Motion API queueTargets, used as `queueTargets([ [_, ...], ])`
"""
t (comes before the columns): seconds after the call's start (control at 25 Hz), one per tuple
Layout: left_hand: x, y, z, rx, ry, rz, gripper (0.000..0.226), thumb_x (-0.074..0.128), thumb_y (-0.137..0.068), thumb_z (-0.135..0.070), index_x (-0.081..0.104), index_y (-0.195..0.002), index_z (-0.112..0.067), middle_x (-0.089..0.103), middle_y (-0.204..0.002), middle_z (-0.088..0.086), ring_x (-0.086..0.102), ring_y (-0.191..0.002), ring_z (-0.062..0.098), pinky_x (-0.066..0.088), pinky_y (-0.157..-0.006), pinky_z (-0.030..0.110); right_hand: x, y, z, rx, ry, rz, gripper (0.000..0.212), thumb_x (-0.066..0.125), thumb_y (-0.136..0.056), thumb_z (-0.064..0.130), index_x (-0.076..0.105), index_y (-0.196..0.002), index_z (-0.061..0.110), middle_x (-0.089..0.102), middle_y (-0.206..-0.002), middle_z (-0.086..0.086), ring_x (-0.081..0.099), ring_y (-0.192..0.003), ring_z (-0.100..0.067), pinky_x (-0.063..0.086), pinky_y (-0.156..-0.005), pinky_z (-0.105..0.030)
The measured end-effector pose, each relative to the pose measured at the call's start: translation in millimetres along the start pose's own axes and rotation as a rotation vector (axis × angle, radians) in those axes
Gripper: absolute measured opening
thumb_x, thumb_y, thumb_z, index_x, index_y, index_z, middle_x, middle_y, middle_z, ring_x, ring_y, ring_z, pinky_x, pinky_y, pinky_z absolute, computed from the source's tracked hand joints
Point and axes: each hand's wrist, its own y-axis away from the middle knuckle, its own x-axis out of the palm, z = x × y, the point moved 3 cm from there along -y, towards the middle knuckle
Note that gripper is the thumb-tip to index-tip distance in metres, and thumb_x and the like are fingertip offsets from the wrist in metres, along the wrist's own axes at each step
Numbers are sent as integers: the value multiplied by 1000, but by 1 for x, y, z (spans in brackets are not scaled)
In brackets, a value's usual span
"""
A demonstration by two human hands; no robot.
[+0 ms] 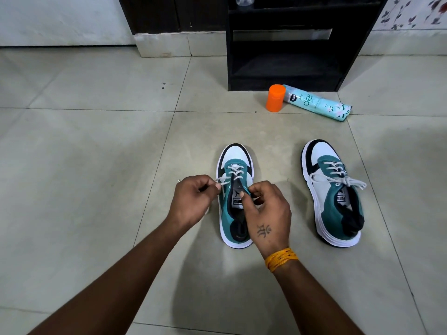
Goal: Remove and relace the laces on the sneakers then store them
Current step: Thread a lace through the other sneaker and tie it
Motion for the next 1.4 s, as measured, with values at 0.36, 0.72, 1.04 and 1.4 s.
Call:
queueTargets([
  [0.36, 4, -21, -6, 177, -418, -7, 16, 68, -93, -20, 66, -79, -29, 65, -73, -11, 63, -69, 10, 47, -65, 29, 0, 0, 1, 10, 44, 7, 11, 73, -88, 21, 63, -92, 21, 63, -90, 8, 61, -78, -11, 54, -71, -36],
  [0.72, -16, -17, -35, -16, -276, 142, 29, 58, -96, -22, 58, -69, -12, 58, -63, -4, 57, -71, 23, 44, -70, 37, -1, 0, 2, 14, 79, -3, 13, 75, -87, 24, 64, -92, 22, 64, -89, 8, 62, -78, -11, 55, -69, -35],
  [1.04, -43, -3, -84, -307, 161, 184, 13, 51, -67, -24, 49, -67, -11, 29, -57, 3, 19, -51, 19, 26, -52, 30, -8, -7, 50, -146, 84, -21, 12, 65, -95, 35, 66, -97, 23, 66, -91, 5, 61, -87, -18, 50, -70, -36],
  [1.4, -59, 4, -120, -232, 316, 205, 17, 49, -64, -30, 42, -58, -16, 23, -56, -2, 14, -49, 17, 18, -47, 27, 13, -47, 82, -239, 124, 117, 12, 57, -101, 26, 62, -91, 21, 65, -79, 1, 59, -73, -27, 38, -56, -37],
])
